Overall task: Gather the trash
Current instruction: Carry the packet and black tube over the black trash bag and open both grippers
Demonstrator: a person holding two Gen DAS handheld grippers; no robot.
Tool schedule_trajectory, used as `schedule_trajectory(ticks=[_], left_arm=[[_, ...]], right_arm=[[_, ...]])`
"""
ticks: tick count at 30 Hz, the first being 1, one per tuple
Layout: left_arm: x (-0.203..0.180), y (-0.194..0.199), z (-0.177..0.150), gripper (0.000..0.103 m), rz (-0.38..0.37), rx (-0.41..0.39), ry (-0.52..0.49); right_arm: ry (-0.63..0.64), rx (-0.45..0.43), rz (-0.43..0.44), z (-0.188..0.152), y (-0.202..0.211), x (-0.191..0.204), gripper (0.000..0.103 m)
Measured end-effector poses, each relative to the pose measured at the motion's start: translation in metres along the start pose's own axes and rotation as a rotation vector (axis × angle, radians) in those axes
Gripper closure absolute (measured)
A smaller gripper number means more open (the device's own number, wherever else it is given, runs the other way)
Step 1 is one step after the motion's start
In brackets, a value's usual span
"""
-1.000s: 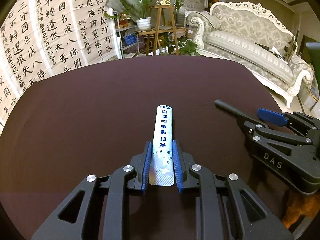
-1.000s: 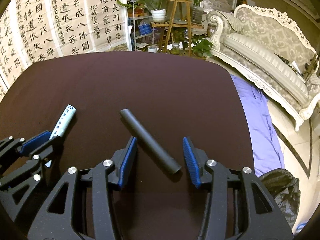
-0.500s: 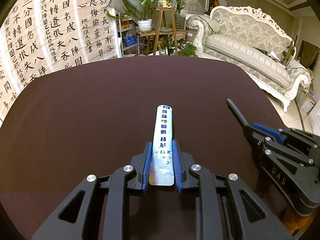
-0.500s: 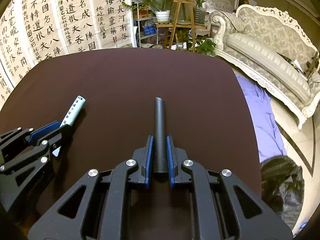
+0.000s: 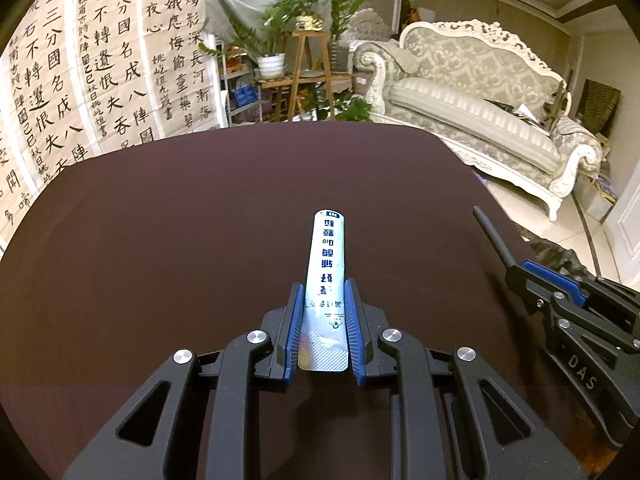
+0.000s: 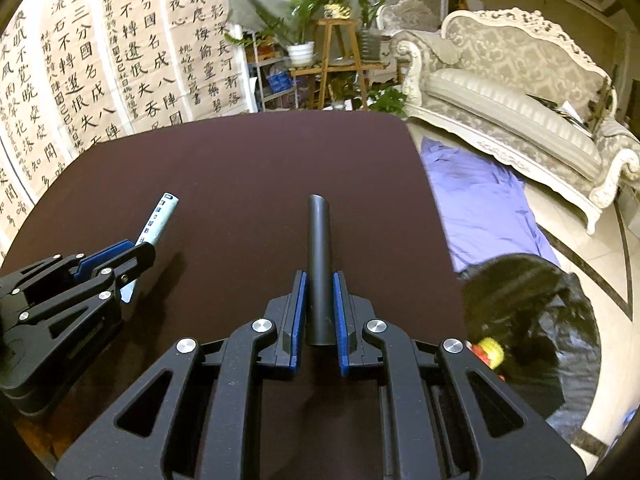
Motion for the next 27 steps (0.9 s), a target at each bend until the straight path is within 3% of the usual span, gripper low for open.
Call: schedule_trajectory(ticks=[12, 19, 27], left_arm=[[-0.065, 0.025, -0.015, 0.081, -0.109, -0.052, -0.089], [-0.114, 0.025, -0.029, 0.081, -0.179, -0.052, -0.166], [-0.159, 0.019, -0.040, 0.081, -0.238, -0.042, -0.239]], right_arm=[[-0.108, -0.040, -0.148, -0.042, 0.051, -0.058, 0.090], [-0.173, -0.033, -0.267, -0.069, 0.066, -0.104, 0.090], [-0.237, -0.014, -0.341, -0.097, 0.072, -0.142, 0.090]])
Point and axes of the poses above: each gripper's, at about its wrist camera, not at the fingertips, and y roughly against the way its jaws point, x to its left, z to its top, the point moved 3 cm from there along -y, roughly the way its jaws point, and after that the axes turned 15 degrees about y, right-handed, at the moved point
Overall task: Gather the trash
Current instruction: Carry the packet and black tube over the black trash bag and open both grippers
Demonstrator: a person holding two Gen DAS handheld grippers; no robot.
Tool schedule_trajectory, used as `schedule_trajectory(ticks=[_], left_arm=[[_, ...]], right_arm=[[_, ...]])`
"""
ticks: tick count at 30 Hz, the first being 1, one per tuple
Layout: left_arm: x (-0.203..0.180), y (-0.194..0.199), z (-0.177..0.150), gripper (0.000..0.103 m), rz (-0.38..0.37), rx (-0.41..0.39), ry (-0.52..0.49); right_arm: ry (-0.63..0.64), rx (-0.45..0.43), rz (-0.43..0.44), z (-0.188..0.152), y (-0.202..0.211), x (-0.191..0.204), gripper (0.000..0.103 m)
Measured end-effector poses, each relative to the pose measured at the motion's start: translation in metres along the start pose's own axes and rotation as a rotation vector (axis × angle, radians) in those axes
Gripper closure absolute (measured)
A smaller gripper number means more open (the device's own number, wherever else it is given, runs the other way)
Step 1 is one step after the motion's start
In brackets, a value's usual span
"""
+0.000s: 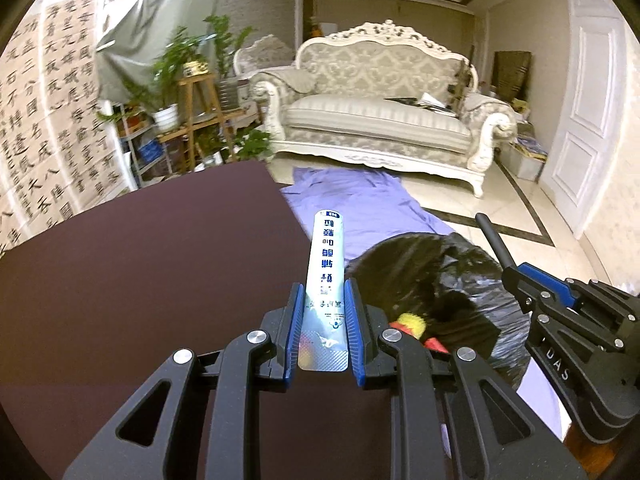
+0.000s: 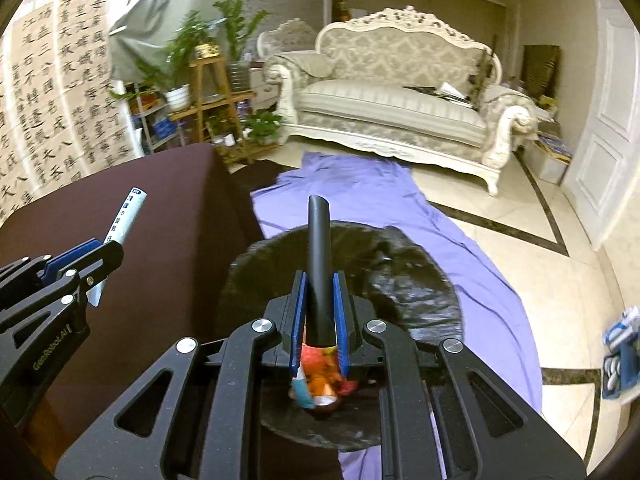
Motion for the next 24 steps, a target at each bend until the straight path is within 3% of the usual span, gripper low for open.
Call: schedule_trajectory(ticks=[21, 22, 24], left_arm=[[-0.051, -0.052, -0.006, 0.080, 0.006, 0.049, -0.100], [-0.051, -0.053, -0.006, 0.079, 0.008, 0.053, -0.103], [-0.049, -0.055, -0.008, 0.063, 0.008, 0.065, -0.100]], right_arm=[[-0.099, 0.056, -0.045, -0.022, -0.041, -0.040, 0.088], [-0.102, 0.066, -0.038, -0.022, -0.044, -0.041, 0.087], [-0.106, 0.079, -0.034, -0.023, -0.049, -0.042, 0.079]])
Point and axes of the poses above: each gripper's, at about its wrist camera, not at the fingertips, and y roughly against the way its jaws point, x to its left, z to its top, the point moved 3 cm from there along -y, roughly the way its jaws point, and after that the axes turned 15 degrees about y, right-handed, at the moved point
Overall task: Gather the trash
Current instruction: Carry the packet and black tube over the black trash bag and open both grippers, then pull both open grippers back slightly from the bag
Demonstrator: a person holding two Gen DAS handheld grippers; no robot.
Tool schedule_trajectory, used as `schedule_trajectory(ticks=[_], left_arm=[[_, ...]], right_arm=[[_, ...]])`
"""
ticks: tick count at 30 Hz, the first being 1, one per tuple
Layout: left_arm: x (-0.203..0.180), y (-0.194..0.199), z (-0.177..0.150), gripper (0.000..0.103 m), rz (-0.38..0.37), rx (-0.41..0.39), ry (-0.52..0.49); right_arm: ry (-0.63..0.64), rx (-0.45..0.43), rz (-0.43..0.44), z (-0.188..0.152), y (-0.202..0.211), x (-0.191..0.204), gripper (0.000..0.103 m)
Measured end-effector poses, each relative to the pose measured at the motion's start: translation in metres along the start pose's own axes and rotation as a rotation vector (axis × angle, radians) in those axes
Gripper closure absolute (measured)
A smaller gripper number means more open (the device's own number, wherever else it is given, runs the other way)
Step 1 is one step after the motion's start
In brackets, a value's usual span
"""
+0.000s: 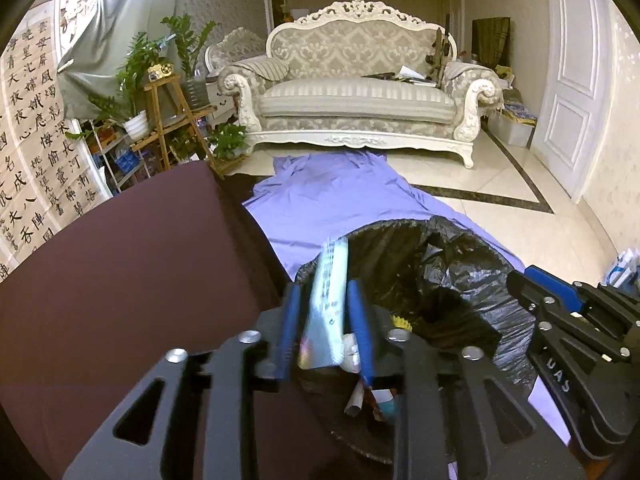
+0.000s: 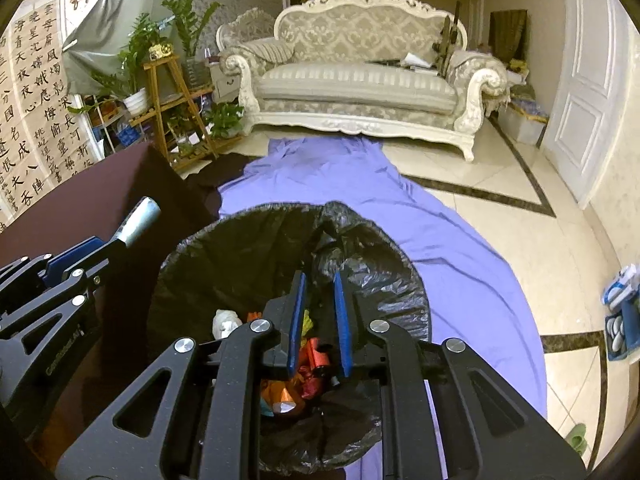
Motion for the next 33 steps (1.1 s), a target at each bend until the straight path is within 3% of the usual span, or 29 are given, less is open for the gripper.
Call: schedule_trajectory(ticks=[1, 3, 6, 16, 23, 27, 33], left_arm=[[0.000, 0.000, 0.000, 0.058, 0.001, 0.000, 0.005], [0.003, 0.002, 0.000, 0.040, 0.006, -0.012, 0.024], [0.006, 0.004, 0.001, 0.031, 0.019, -0.025, 0.035], [0.018, 0.017, 0.001, 0.024, 0.040, -0.058, 0.051], [0.029, 0.038, -0.004, 0.021, 0.050, -0.083, 0.074], [0.035, 0.054, -0.007, 0.020, 0.056, -0.110, 0.074], [0.041, 0.077, -0.014, 0.019, 0.072, -0.141, 0.073]], right_arm=[[-0.003, 0.000, -0.009, -0.001, -0.001, -0.001, 0.073], [-0.009, 0.000, -0.011, -0.002, -0.001, -0.002, 0.070], [-0.013, 0.000, -0.021, -0.003, -0.001, -0.003, 0.061], [-0.023, -0.024, -0.052, -0.002, 0.015, -0.007, 0.038], [-0.007, -0.057, -0.053, -0.003, 0.037, 0.005, 0.037], [-0.006, -0.086, -0.056, -0.005, 0.053, 0.010, 0.030], [0.009, -0.120, -0.070, -0.005, 0.077, 0.018, 0.027]])
Point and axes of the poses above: each gripper's, at about its wrist camera, not at the fingertips, and y roughly against the way its jaws point, x to its left, z to its top, the point moved 3 cm from there along -y, roughly the way its jaws point, and after that the axes turned 15 degrees about y, right-handed, at the moved point
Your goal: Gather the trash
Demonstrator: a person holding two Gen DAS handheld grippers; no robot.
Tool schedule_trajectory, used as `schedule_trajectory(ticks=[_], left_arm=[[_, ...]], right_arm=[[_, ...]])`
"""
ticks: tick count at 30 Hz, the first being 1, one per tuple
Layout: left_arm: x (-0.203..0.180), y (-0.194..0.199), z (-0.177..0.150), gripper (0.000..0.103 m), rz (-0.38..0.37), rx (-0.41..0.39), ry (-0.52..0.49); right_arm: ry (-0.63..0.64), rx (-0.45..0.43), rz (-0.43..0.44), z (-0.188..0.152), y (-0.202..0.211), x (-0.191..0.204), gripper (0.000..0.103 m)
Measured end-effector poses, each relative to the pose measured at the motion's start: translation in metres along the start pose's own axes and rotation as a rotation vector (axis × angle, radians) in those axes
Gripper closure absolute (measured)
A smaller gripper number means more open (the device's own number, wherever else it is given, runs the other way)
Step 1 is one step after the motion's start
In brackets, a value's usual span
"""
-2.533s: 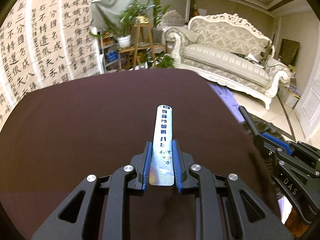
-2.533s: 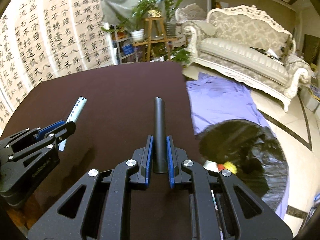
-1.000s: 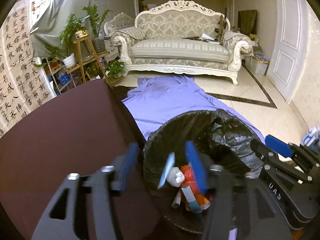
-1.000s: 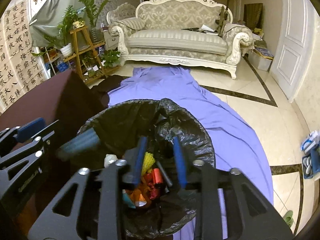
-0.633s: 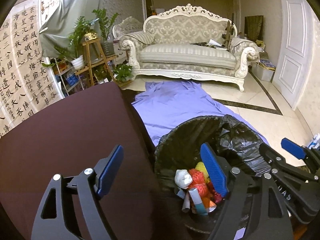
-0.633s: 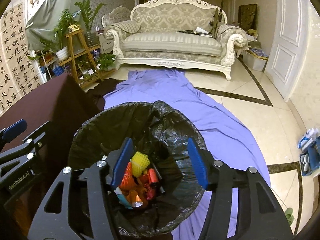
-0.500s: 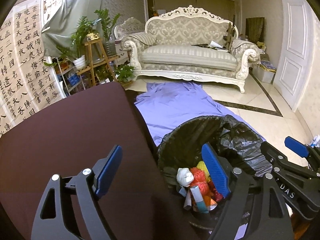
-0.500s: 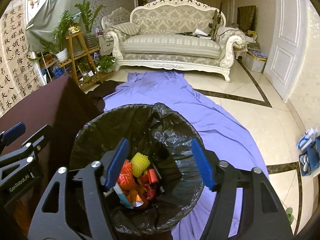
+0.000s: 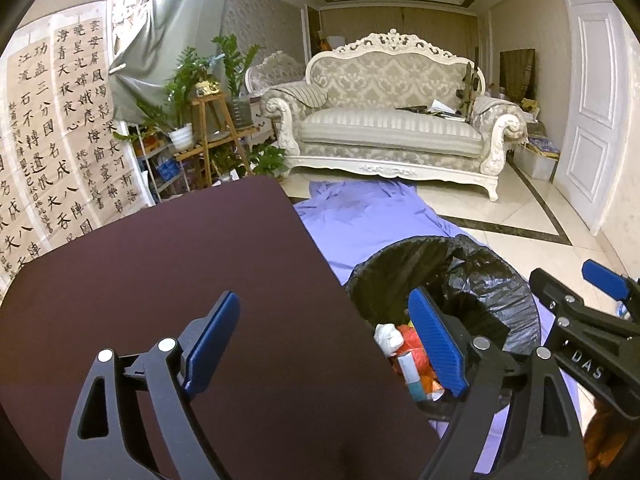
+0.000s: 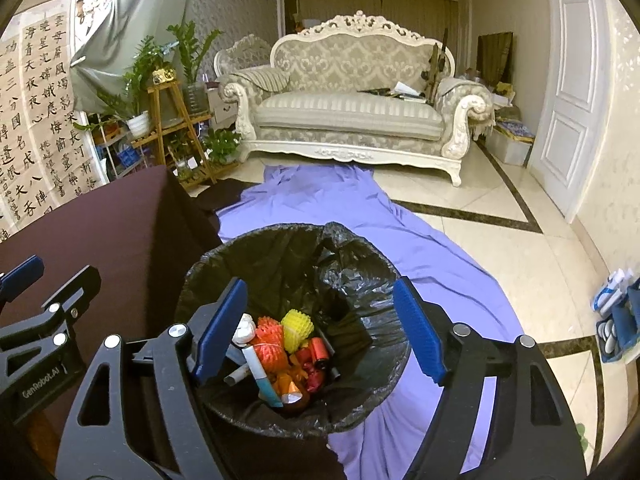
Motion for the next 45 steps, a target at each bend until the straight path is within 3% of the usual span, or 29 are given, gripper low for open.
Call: schedule_trajectory(ticks=[5, 16, 45], left_arm=[[0.007, 0.012, -0.003, 0.019, 0.008, -0.006, 0.020], [0.017, 0.029, -0.012, 0.019, 0.018, -0.025, 0.034], [0.020, 0.031, -0.013, 0.019, 0.015, -0.026, 0.045]], right_arm=[[0.015, -0.026, -0.022, 0.000, 0.018, 0.004, 0.022], [0.035, -0.048, -0.028, -0.004, 0.039, 0.011, 0.021], [0.038, -0.053, -0.033, -0.004, 0.041, 0.012, 0.020]])
Point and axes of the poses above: each gripper's, at about its wrist camera, not at the fingertips, and y roughly against the way its jaws point, x to its left, z to its top, the point moved 3 cm from there along -y, roughly the way its jaws point, and after that the axes turned 15 degrees about y, right-handed, at the moved point
